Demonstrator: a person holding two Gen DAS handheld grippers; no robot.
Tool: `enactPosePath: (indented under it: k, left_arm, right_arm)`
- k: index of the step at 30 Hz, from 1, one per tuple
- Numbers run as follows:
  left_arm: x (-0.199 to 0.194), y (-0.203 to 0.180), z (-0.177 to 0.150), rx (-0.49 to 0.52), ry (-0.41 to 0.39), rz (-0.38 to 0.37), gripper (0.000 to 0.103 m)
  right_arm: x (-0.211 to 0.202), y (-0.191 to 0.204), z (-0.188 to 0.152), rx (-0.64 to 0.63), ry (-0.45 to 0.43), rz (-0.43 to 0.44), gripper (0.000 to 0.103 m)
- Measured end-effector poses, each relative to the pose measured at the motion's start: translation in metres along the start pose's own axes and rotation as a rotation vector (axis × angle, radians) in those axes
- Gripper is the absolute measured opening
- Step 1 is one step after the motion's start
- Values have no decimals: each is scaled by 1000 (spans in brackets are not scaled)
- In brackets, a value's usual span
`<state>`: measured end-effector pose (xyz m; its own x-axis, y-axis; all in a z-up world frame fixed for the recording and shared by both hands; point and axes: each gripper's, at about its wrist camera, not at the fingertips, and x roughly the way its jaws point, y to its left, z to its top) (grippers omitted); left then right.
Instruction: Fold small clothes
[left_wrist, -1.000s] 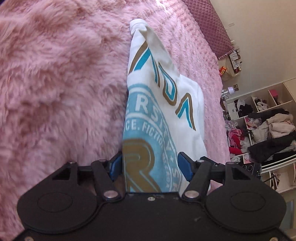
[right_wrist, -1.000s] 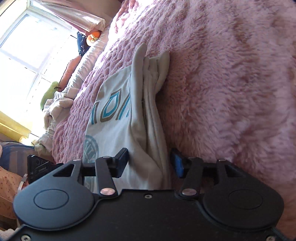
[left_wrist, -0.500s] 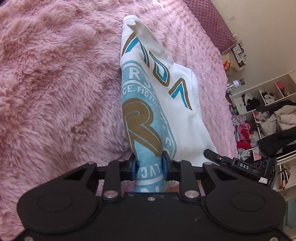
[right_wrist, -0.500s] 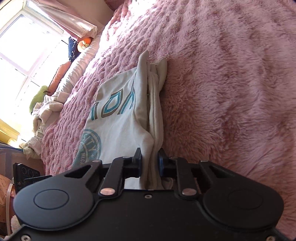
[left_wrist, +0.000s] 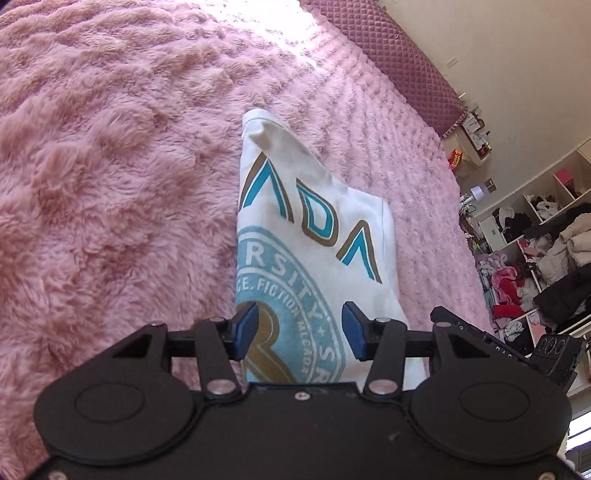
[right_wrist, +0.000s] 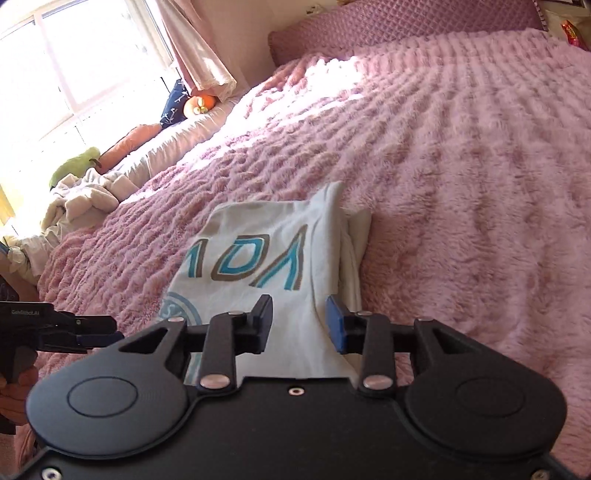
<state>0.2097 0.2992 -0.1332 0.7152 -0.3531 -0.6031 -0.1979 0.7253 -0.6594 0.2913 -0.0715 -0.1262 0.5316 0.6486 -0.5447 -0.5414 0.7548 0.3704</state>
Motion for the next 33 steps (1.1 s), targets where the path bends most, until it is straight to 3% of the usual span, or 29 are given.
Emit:
enactPosePath:
  k: [2, 5, 7, 11, 14, 20, 26, 28, 33]
  left_arm:
    - [18, -8, 3, 17, 11, -10, 49]
    - [39, -10, -3, 51, 32, 53, 49]
    - [51, -5, -10, 59, 35, 55, 52]
    - [49, 4, 0, 21, 42, -4, 51]
    - [48, 3, 25, 53, -9, -36, 52]
    - [83, 3, 85, 124, -128, 41, 52]
    - [131, 20, 113, 156, -102, 155, 54]
    - [142, 34, 117, 111, -51, 161, 54]
    - [105, 29, 107, 59, -112, 86, 53]
  right_arm:
    - [18, 9, 3, -29, 2, 8, 33]
    - [43, 8, -6, -66, 61, -27, 33]
    - [55, -2, -17, -65, 116, -87, 17]
    - [51, -10, -15, -47, 121, -61, 15]
    - [49, 0, 3, -124, 52, -51, 17]
    - [91, -2, 51, -125, -50, -56, 18]
    - [146, -26, 53, -106, 56, -214, 18]
    - [146, -28, 50, -109, 54, -214, 18]
    - [106, -8, 51, -119, 4, -182, 19]
